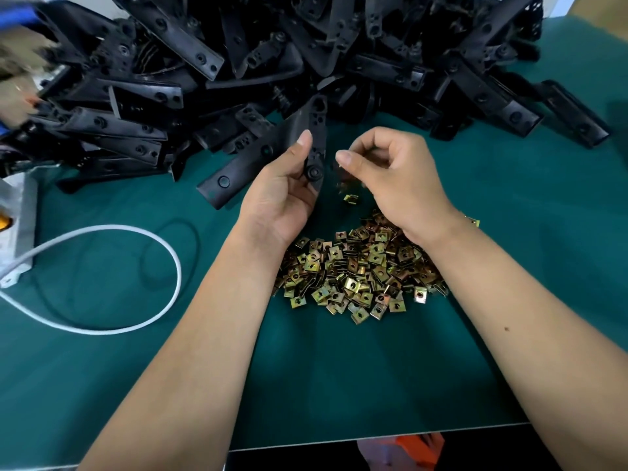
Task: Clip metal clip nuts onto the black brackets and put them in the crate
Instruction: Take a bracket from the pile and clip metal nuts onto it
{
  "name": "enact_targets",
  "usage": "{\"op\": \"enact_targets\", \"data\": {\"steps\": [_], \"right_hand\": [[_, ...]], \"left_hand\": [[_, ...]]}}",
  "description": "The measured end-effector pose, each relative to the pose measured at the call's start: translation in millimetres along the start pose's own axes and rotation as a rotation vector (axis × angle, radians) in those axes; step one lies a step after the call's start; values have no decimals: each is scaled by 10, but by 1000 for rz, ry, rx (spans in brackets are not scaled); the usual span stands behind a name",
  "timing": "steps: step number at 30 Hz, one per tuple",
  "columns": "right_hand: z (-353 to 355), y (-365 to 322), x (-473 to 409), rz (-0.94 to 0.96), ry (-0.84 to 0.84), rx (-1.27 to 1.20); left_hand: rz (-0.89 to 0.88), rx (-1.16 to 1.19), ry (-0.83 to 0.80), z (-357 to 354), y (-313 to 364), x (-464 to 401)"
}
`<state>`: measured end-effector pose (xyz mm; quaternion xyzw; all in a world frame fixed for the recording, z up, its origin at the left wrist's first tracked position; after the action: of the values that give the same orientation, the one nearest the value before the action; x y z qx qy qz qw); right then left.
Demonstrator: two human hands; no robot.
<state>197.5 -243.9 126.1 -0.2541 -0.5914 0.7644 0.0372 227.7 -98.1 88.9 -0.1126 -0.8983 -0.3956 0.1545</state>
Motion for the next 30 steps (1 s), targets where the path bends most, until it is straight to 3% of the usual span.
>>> {"op": "enact_targets", "data": {"steps": [7,21,30], "right_hand": [[37,112,-18,-225,5,-278],[-43,-26,25,-55,-41,-180],[-55,-12,75,-115,-35,-296]], "left_hand": [[2,-6,-8,-39,-26,33],[10,23,43,20,-21,-9],[-7,4,13,10,-35,-44]]}}
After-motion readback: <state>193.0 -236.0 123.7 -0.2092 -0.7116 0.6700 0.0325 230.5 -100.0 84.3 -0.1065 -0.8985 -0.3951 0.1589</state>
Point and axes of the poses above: each hand's wrist, its own x-axis away from the middle knuckle, its own z-axis out of the back of the hand, y = z × x, the point moved 9 cm from there along -x, towards the middle knuckle, and after that the axes turned 14 degrees about y, right-handed, at the moved point
